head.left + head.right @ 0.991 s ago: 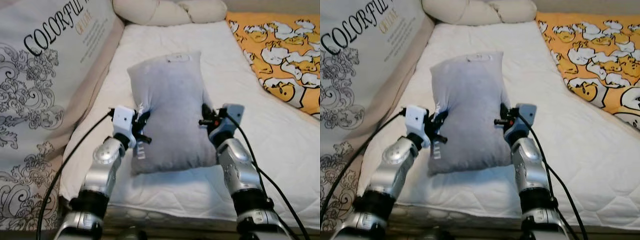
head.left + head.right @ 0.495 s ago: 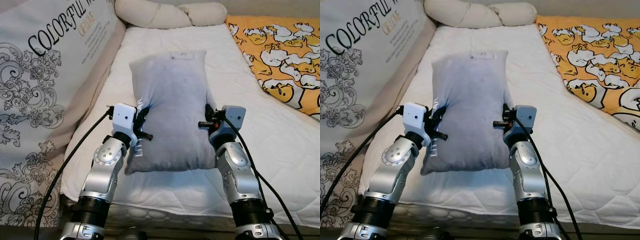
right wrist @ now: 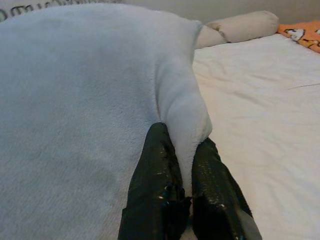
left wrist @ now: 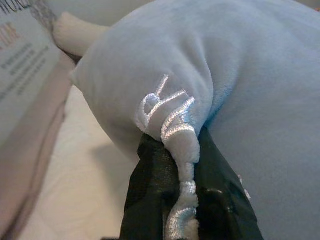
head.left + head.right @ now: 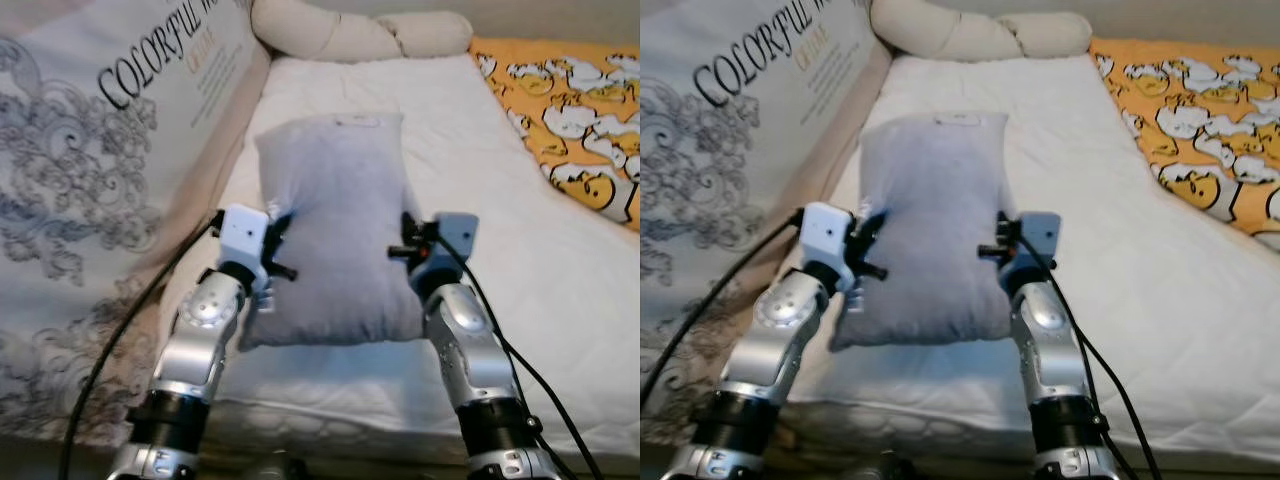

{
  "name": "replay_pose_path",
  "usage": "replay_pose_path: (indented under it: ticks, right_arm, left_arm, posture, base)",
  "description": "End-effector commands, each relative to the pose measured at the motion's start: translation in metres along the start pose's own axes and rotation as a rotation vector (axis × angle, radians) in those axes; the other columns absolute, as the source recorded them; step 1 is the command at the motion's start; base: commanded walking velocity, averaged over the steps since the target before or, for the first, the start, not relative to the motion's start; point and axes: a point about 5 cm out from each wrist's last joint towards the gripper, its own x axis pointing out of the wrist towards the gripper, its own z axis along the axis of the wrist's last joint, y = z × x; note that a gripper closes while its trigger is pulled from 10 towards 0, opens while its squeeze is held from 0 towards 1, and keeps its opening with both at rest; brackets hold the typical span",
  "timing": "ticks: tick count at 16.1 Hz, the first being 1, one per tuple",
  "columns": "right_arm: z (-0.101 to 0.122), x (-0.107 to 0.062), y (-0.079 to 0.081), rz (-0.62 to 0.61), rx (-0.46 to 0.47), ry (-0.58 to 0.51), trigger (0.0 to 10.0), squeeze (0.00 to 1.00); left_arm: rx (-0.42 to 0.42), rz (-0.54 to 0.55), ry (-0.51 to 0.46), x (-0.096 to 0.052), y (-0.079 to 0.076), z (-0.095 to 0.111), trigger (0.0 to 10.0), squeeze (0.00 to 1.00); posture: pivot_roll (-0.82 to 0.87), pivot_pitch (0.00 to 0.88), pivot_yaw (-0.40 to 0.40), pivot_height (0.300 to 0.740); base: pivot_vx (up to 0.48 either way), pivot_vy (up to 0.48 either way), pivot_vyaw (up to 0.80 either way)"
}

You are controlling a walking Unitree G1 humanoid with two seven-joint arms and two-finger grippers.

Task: Clean up the room

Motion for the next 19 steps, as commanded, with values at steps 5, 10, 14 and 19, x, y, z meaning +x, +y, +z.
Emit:
replay_pose_path:
  ticks: [5, 10, 14, 19]
  right_arm:
    - [0.0059, 0.0035, -0.0121, -0.059, -0.022, 0.013, 10.0, 0.00]
    - [0.0053, 0.0037, -0.0165, -0.079, -0.031, 0.042, 10.0, 0.00]
    - [0.0062, 0.0031, -0.0178, -0.078, -0.036, 0.043, 10.0, 0.00]
    - [0.0015, 0.0033, -0.0179, -0.069, -0.062, 0.076, 10.0, 0.00]
  left_arm:
    - [0.028, 0.030, -0.035, 0.0048, 0.0053, 0.0147, 10.0, 0.00]
    - [0.004, 0.047, -0.027, 0.0094, 0.0053, 0.0161, 10.0, 0.00]
    - [0.009, 0.029, -0.059, 0.0106, 0.0009, 0.0190, 10.0, 0.00]
    - [-0.010, 0.016, -0.065, 0.0110, -0.0028, 0.0185, 10.0, 0.00]
  posture:
    - [0.08, 0.000, 0.063, 0.740]
    - [0.06, 0.000, 0.068, 0.740]
    - [0.06, 0.000, 0.062, 0.740]
    - [0.06, 0.000, 0.058, 0.740]
  base:
    - [0.000, 0.474, 0.00]
    - [0.000, 0.179, 0.00]
    - [0.000, 0.000, 0.00]
    - [0.223, 0.000, 0.00]
